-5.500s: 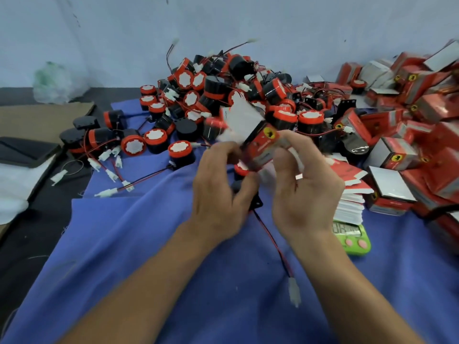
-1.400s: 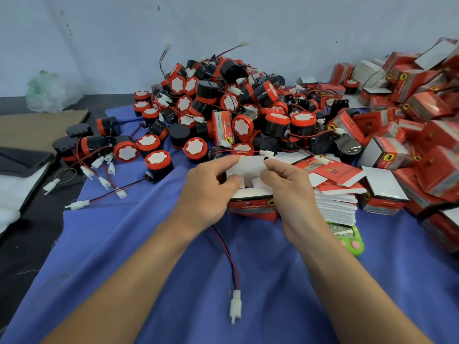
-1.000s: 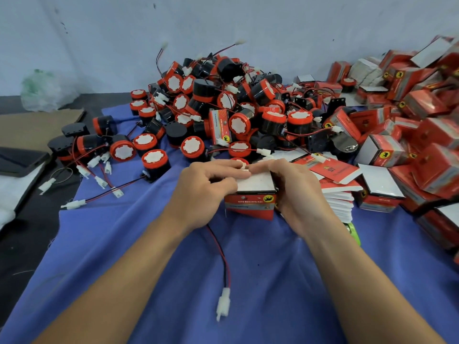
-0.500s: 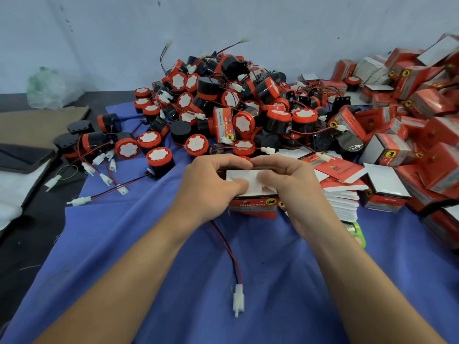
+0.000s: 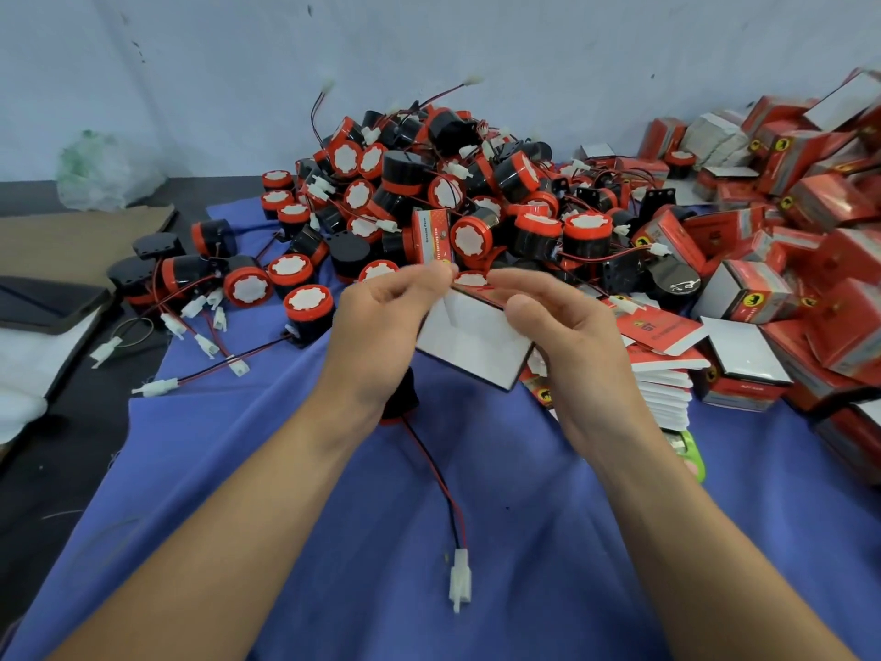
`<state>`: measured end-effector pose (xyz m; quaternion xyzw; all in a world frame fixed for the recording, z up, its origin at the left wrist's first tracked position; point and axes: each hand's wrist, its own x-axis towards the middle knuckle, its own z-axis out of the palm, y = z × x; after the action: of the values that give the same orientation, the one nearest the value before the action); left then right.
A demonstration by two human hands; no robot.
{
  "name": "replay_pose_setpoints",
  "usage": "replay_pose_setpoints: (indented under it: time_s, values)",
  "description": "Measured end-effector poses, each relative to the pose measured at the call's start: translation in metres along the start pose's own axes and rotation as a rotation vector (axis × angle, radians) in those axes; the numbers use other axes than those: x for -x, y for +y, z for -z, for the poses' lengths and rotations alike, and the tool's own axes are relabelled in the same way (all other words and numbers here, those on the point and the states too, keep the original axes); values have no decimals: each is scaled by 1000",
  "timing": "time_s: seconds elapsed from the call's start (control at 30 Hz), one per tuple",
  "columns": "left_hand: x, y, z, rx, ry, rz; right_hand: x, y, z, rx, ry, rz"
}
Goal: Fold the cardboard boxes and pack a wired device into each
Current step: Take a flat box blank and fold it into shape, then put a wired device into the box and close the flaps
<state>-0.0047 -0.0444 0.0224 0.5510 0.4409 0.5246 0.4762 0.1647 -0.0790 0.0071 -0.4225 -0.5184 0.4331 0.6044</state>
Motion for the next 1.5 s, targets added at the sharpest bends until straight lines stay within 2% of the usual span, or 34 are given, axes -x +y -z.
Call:
replay_pose_setpoints:
  time_s: [0.1, 0.2, 0.27, 0.33, 0.43, 0.5, 0.57, 0.6, 0.67, 0.73, 0.77, 0.9, 1.0, 1.07, 1.13, 1.2, 1.33, 1.5]
  values:
    - [-3, 9, 4, -29, -65, 113, 4, -3, -6, 66, -24, 152]
    - [-5, 14, 13, -115, -252, 282, 11, 1, -16, 477, 21, 328]
    - [-10, 13, 23, -128, -342, 260, 15, 8, -20, 729, 65, 451]
    - [-16, 11, 35, -104, -271, 192, 19, 13, -24, 795, 176, 425]
    - [-28, 1, 52, -54, -34, 106, 23, 14, -34, 716, 338, 270]
    - [-34, -8, 59, 62, 73, 101, 30, 20, -49, 860, 177, 75]
    - [-38, -16, 62, 122, 99, 108, 41, 31, -67, 1046, -127, -39]
    - [-39, -20, 62, 126, 87, 98, 45, 37, -74, 1128, -231, -21]
    - [-39, -26, 62, 115, 69, 61, 44, 41, -82, 1224, -266, 103]
    - [-38, -32, 63, 106, 76, 20, 36, 38, -79, 1183, -202, 212]
    - [-38, -34, 63, 103, 83, 3, 33, 36, -73, 1105, -168, 205]
    - [-39, -45, 65, 146, 64, 24, 18, 25, -37, 618, -68, -69]
    - [-36, -52, 70, 110, -154, 54, 3, 6, -13, 134, 71, -157]
    - [-31, -54, 69, 19, -309, 58, -1, -3, 2, 3, 121, -161]
    - [-29, -55, 65, -83, -340, 29, -1, -7, 11, 33, 130, -139]
    - [-27, -52, 62, -159, -347, -11, 1, -6, 9, 183, 109, -89]
    - [-22, -43, 61, -144, -497, -35, 8, -7, -14, 353, 123, -2]
    - [-16, -54, 46, -229, -524, -65, 11, -3, -14, 989, 119, -1]
